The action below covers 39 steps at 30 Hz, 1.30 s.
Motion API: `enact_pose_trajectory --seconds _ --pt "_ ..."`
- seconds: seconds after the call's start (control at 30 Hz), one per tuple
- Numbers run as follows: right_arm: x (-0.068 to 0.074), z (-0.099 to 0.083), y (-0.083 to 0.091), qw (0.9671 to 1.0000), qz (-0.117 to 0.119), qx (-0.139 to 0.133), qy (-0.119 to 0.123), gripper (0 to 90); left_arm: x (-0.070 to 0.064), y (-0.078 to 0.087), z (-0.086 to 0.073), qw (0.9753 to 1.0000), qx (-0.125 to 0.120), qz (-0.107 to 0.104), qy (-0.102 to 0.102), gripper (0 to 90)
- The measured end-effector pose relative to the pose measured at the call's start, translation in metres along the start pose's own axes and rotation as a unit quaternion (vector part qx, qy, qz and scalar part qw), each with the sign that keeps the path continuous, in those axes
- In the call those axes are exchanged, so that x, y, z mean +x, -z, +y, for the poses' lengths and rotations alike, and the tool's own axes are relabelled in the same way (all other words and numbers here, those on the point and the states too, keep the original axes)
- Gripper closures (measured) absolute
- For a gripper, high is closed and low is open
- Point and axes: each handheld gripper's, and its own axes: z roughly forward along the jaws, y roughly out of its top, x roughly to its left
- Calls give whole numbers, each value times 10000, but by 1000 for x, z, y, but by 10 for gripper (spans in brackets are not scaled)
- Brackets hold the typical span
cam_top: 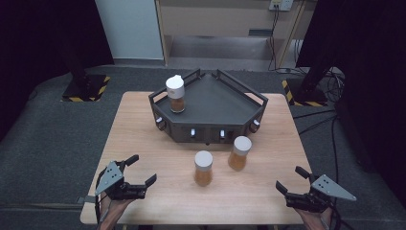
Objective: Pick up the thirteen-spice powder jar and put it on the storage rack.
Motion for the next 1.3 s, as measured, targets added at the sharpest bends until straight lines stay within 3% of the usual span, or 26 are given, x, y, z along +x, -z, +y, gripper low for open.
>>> enact_pose_trajectory --seconds 0.53,0.8,1.3 --pt "0 0 0 10000 8 3 11 52 7 5 -18 10000 -8 -9 19 37" --pt "1 0 0 10000 6 5 16 51 13 10 -22 9998 -5 154 130 12" --pt "1 1 -1 10000 -22 35 -8 50 18 15 -23 9999 36 161 -33 0"
